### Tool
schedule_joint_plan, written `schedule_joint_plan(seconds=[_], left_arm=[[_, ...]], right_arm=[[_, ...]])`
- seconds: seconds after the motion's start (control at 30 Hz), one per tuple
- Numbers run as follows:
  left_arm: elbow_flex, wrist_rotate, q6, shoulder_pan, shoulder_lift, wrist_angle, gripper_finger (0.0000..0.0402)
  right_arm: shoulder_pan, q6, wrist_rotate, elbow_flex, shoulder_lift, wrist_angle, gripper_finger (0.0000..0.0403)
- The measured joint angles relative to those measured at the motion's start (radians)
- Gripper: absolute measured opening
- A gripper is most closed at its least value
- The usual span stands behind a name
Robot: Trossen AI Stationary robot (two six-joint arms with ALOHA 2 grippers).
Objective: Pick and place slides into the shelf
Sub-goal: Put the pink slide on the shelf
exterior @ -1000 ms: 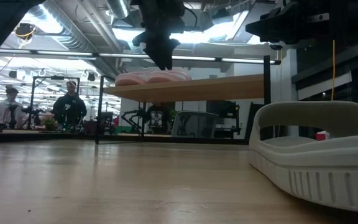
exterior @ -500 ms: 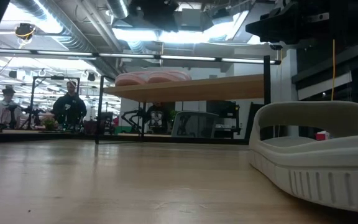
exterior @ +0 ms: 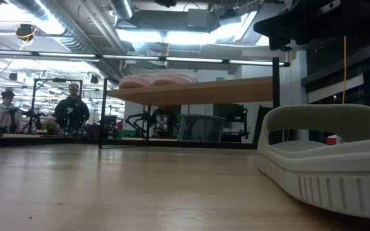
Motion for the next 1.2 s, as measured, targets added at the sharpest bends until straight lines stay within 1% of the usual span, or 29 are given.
schedule_joint_plan(seconds=[0.07,0.17,0.27,0.37,0.4,0.57,0.7,0.9,1.1,1.2], left_arm=[[0.000,0.027,0.000,-0.016,0.000,-0.002,0.0177],[-0.022,0.014,-0.011,-0.049,-0.001,0.022,0.0177],[-0.059,-0.079,-0.069,-0.079,0.000,0.077,0.0177],[-0.116,-0.189,-0.138,-0.101,-0.001,0.190,0.0177],[-0.140,-0.209,-0.154,-0.106,-0.004,0.225,0.0177],[-0.282,-0.224,-0.221,-0.123,-0.051,0.389,0.0177],[-0.448,-0.243,-0.267,-0.140,-0.140,0.528,0.0177],[-0.700,-0.368,-0.353,-0.154,-0.343,0.743,0.0177],[-0.934,-0.378,-0.438,-0.154,-0.531,0.910,0.0177],[-1.032,-0.382,-0.476,-0.154,-0.591,0.957,0.0177]], right_arm=[[0.000,0.002,0.000,0.000,0.000,0.000,0.0019],[0.000,0.002,0.000,0.000,0.000,0.000,0.0019],[0.003,0.023,0.000,0.000,0.000,0.002,0.0019],[0.003,0.041,0.000,0.000,0.000,0.002,0.0019],[0.003,0.049,0.000,0.000,0.000,0.002,0.0019],[0.025,0.048,0.000,0.000,0.000,0.002,0.0019],[0.058,0.043,0.000,0.000,-0.001,0.001,0.0019],[0.086,0.021,0.007,0.000,-0.003,0.010,0.0019],[0.090,0.021,0.010,0.027,-0.003,0.013,0.0019],[0.095,0.021,0.010,0.059,-0.003,-0.001,0.0019]])
